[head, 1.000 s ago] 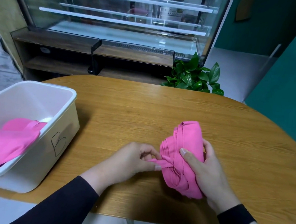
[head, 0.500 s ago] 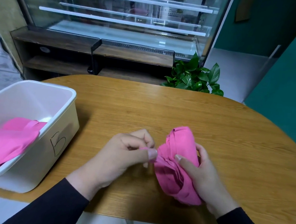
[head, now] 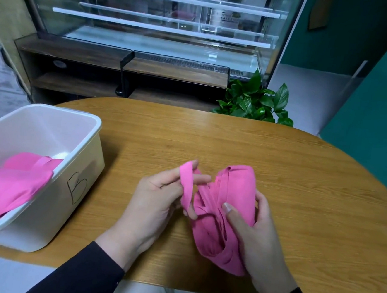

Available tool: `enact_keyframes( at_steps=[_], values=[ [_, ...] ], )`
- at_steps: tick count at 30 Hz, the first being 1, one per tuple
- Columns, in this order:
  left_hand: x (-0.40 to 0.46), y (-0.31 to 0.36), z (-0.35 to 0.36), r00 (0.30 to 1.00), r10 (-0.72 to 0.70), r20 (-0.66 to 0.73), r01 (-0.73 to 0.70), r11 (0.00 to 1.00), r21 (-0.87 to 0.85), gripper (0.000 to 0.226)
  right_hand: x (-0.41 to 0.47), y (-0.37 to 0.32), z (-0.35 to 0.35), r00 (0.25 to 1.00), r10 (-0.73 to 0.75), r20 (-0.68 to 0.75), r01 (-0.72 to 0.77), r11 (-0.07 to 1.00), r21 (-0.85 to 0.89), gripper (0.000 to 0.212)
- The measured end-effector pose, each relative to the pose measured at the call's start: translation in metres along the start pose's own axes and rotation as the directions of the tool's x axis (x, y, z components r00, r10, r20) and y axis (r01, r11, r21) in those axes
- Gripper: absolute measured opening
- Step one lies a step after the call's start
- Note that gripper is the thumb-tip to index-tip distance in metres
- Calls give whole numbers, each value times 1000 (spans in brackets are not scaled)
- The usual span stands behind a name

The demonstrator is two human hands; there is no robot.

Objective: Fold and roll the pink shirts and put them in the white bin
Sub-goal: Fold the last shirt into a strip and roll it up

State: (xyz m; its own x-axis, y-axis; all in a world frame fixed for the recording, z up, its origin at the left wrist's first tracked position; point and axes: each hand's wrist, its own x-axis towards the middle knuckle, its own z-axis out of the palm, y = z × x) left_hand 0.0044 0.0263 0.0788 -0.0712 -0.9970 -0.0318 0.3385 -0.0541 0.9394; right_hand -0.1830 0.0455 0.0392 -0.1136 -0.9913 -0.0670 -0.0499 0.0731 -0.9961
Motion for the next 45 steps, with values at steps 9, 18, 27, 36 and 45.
enact_keyframes(
  at_steps=[9,18,27,36,45],
  values=[
    [0,-11,-1,971,-180,155,206,963,-175,53,-13,-13,-2,982,-159,98,179,950,-256,86],
    [5,2,-22,933,-225,281,125,935,331,52,3,-39,-12,855,-89,511,449,619,-644,87],
    [8,1,-13,909,-84,409,-229,720,656,49,14,-64,8,717,-39,696,691,174,-702,53],
    [12,-30,-40,931,-72,358,-262,550,793,88,16,-33,-6,850,-3,527,496,340,-799,92],
    [8,-36,-32,890,-18,456,-457,-19,889,75,16,-6,1,833,-60,550,541,292,-789,59]
  ],
)
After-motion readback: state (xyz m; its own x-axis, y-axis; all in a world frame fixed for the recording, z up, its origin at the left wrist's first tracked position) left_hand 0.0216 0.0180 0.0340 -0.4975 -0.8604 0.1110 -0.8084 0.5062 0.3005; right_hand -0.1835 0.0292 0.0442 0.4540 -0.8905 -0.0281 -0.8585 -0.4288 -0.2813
